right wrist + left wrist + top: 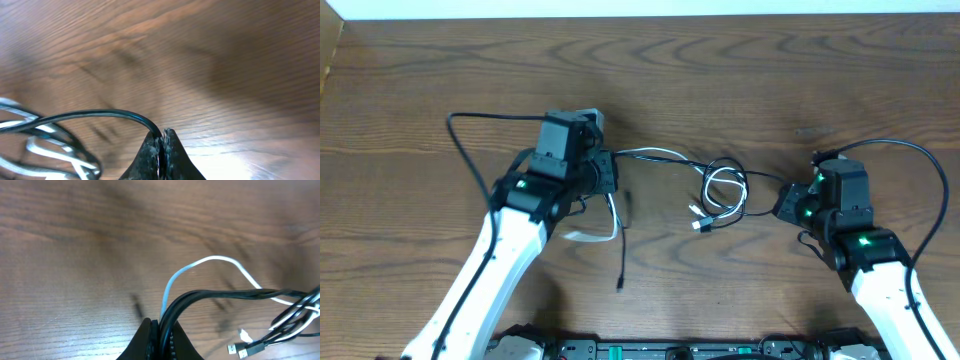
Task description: Untangle cables
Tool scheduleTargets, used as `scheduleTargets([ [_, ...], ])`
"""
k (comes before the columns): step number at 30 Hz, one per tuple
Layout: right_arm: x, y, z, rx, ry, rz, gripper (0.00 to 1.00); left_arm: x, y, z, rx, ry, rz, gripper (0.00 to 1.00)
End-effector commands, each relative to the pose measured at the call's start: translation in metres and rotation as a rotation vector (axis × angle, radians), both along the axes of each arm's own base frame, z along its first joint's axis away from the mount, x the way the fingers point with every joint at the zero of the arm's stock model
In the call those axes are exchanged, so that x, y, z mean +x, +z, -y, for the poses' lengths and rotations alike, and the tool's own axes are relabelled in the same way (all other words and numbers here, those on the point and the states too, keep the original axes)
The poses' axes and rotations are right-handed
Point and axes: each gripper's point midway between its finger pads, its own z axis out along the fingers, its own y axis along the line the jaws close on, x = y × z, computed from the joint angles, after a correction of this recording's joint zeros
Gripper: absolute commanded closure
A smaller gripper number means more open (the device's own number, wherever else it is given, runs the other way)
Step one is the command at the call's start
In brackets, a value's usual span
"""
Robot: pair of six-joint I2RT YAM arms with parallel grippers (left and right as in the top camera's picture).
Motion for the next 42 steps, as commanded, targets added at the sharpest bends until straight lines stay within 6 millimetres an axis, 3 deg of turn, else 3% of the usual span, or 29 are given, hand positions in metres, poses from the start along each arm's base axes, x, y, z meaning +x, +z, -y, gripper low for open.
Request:
scheduleTargets([
  [1, -0.002, -0.002, 0.041, -0.166, -0.128, 0.005, 0.99, 0.0, 0.018, -0.017, 0.029, 0.05, 0.069, 0.92],
  [6, -0.004, -0.005, 0.038, -0.156, -0.116, -0.009, 0.99, -0.009, 0.033, -0.019, 0.013, 0.055, 0.103, 0.93],
  [13, -0.008, -0.006, 0.006, -0.017, 0.006, -0.028, 0.99, -0.015, 0.013, -0.02, 0.038, 0.053, 0.025, 0.92],
  [15, -0.01, -0.005, -0.002, 0.021, 0.037, -0.033, 0.99, -0.014, 0.003, -0.02, 0.049, 0.052, -0.006, 0.83],
  [20, -0.014, -0.005, -0.012, 0.071, 0.076, -0.048, 0.99, -0.009, -0.024, -0.019, 0.076, 0.049, -0.089, 0.76],
  [24, -0.02, -0.009, -0.014, 0.067, 0.082, -0.077, 0.99, -0.007, -0.045, -0.015, 0.08, 0.038, -0.151, 0.59],
  [28, -0.025, -0.013, -0.016, 0.065, 0.091, -0.099, 0.99, -0.009, -0.053, 0.013, -0.033, -0.066, -0.196, 0.51],
  [35, -0.031, -0.015, -0.024, 0.062, 0.122, -0.118, 0.99, -0.009, -0.062, 0.067, -0.119, -0.254, -0.172, 0.51],
  [42, -0.036, -0.018, -0.027, 0.054, 0.134, -0.138, 0.99, -0.017, -0.084, 0.124, -0.119, -0.401, -0.142, 0.54],
])
